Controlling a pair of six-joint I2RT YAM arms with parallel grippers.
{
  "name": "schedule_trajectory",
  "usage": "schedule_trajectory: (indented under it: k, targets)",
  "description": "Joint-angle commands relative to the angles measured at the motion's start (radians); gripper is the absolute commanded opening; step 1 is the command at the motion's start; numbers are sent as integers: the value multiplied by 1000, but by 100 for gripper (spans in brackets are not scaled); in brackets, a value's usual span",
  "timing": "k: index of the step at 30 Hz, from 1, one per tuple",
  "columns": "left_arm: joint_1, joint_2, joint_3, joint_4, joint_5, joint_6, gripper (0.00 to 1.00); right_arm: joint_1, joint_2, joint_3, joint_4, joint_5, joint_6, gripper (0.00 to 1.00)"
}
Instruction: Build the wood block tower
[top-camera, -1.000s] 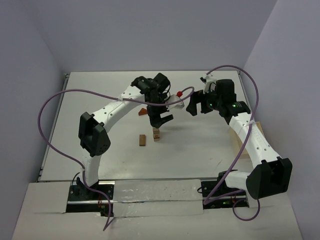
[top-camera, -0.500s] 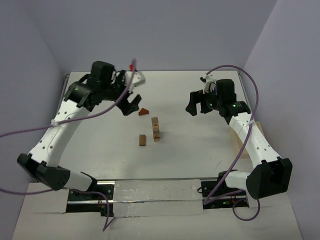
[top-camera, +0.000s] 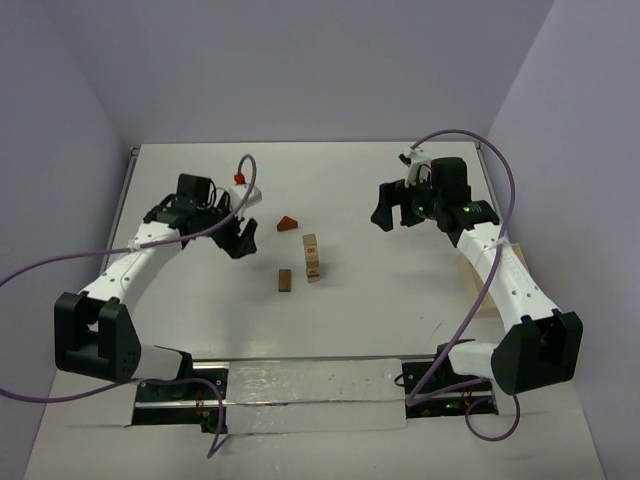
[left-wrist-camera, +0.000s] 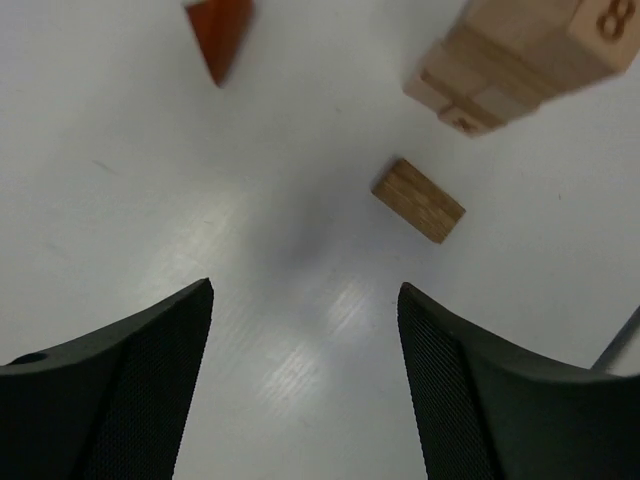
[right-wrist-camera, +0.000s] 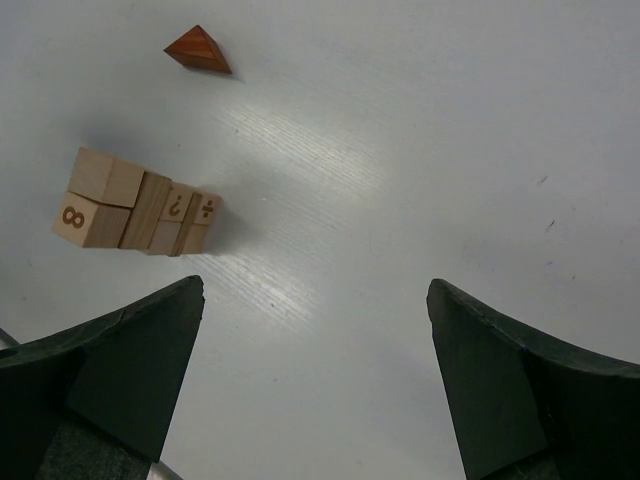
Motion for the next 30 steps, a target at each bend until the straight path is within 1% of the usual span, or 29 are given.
schedule_trajectory:
  k: [1, 2, 4, 5, 7, 12, 15, 16, 22, 30]
  targets:
    - [1, -82, -214, 246, 231, 149, 89, -7, 10, 24, -3, 7, -14, 100]
    - [1, -73, -226, 245, 263, 172, 93, -7, 15, 28, -3, 8, -14, 100]
    - [1, -8, -215, 219, 377, 254, 98, -7, 38, 44, -12, 9, -14, 100]
    - [-1, 21, -212, 211, 421, 291, 99, -7, 48, 52, -17, 8, -14, 100]
    - [-9, 53, -215, 221, 435, 318, 99, -7, 63, 60, -23, 4, -14, 100]
    - [-81, 103, -258, 328, 341, 362, 99, -5, 67, 54, -21, 19, -21, 100]
    - [-112, 126, -264, 340, 295, 424, 99, -7, 71, 47, -19, 19, -22, 100]
    - [-139, 140, -261, 338, 259, 443, 99, -5, 75, 52, -22, 19, -24, 100]
    - [-192, 177, -240, 311, 184, 549, 99, -6, 88, 62, -28, 18, -26, 100]
    - [-283, 215, -250, 317, 85, 596, 99, -5, 85, 54, -28, 25, -28, 100]
